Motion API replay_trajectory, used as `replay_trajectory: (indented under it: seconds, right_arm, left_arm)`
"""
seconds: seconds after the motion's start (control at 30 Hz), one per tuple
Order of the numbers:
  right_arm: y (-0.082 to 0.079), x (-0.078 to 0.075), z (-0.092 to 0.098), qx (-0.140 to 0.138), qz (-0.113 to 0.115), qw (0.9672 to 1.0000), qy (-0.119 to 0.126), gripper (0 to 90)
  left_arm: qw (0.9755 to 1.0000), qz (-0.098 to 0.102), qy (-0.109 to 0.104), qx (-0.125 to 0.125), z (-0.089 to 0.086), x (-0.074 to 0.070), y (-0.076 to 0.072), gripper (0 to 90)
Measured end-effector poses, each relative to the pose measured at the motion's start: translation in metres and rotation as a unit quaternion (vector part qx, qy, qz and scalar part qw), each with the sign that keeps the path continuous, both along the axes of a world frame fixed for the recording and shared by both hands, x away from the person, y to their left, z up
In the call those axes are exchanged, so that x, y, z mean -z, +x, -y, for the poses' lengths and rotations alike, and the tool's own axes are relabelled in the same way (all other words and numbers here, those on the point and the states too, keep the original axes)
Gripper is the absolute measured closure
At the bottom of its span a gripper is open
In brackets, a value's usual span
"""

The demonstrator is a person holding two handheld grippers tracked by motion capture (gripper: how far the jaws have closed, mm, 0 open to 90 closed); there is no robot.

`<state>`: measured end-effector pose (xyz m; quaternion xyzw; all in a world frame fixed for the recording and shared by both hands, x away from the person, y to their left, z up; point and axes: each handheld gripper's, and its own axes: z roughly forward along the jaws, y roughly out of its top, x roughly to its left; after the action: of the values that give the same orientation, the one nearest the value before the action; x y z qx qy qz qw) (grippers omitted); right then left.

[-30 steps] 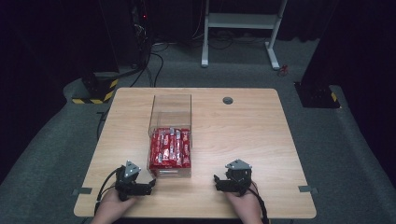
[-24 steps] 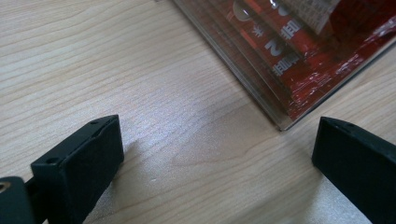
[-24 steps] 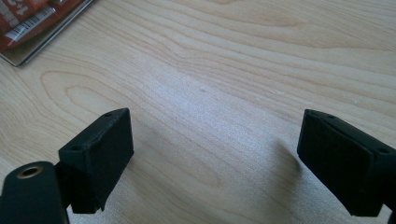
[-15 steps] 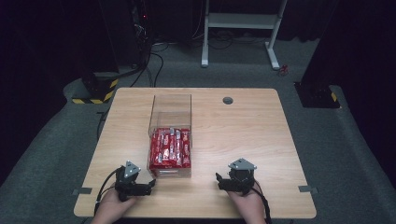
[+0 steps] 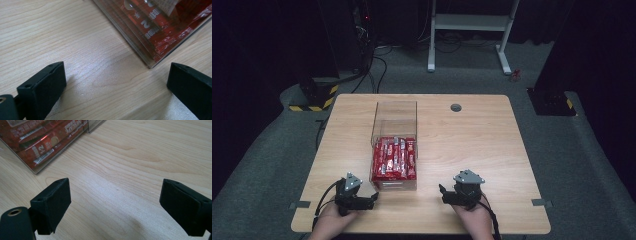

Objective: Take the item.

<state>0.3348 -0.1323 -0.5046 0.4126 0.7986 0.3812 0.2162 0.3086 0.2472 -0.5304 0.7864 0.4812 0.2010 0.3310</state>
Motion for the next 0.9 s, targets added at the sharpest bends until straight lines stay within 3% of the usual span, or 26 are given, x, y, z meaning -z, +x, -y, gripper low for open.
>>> replay_trajectory:
  seconds: [0.17, 0.33, 0.63, 0.9]
  right_arm:
    - [-0.002, -0.008, -0.006, -0.009, 0.019, 0.9998, 0.006, 10.8]
    - [-0.002, -0.020, -0.007, -0.009, 0.023, 0.9995, 0.020, 10.8]
    - [0.004, -0.043, -0.009, -0.014, 0.023, 0.9991, 0.033, 11.7]
    - [0.007, -0.052, -0.014, -0.015, 0.018, 0.9988, 0.043, 12.2]
  left_arm:
    - [1.0000, 0.000, 0.000, 0.000, 0.000, 0.000, 0.000, 2.5]
    - [1.0000, 0.000, 0.000, 0.000, 0.000, 0.000, 0.000, 2.5]
    - [1.0000, 0.001, 0.000, 0.001, 0.000, 0.000, 0.000, 2.5]
    - [1.0000, 0.000, 0.000, 0.003, 0.000, 0.000, 0.000, 2.5]
